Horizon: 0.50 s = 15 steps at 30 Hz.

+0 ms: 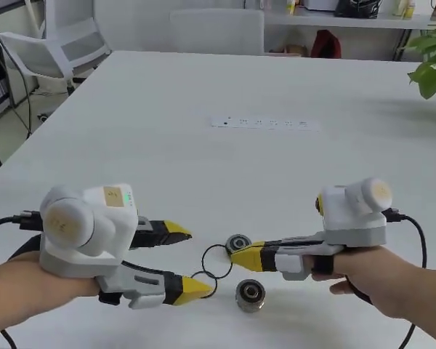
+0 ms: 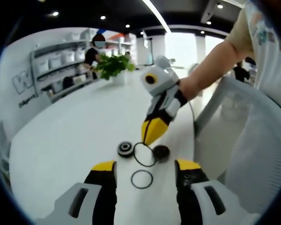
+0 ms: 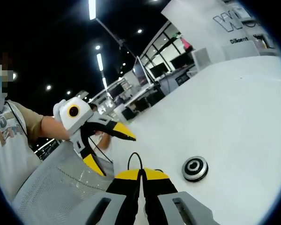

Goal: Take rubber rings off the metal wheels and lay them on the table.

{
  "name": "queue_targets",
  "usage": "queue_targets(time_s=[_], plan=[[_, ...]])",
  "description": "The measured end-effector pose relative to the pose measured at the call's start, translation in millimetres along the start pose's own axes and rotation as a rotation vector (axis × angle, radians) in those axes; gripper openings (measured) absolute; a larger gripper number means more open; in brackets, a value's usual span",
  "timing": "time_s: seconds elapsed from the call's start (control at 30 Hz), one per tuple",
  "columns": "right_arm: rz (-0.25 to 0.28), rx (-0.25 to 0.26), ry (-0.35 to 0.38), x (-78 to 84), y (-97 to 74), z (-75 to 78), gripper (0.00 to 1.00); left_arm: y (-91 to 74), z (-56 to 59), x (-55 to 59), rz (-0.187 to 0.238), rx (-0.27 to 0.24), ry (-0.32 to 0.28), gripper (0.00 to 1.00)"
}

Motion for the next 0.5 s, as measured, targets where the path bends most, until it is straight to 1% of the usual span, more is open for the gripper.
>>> queue_targets(time_s=[0.27,0.43,0.5], plan=[[-0.029,0.000,0.024,2.8,9.7,7.4,0.00,-7.4,-7.9,6.5,-0.006,-0.028,-0.014,0.51],[-0.057,0.015,0.054,8.4,15.1,10.5,0.00,-10.5,-11.8,10.7,-0.013,-0.040,-0.016,0.52],[-0.078,0.032,0.073,11.9,16.5,13.6,0.00,-11.0,-13.3,12.0,-0.014,-0.046,-0.020,0.52]])
Point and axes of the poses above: the centre of the closed fingertips' face, and the gripper's own axes: y roughly forward along the fingers, z roughly to its right, x roughly out of its underside, the point moved 5 cm from there along -y, roughly backward along the fingers, and after that the axes turned 10 degrees about -x, right-handed, at the moved point
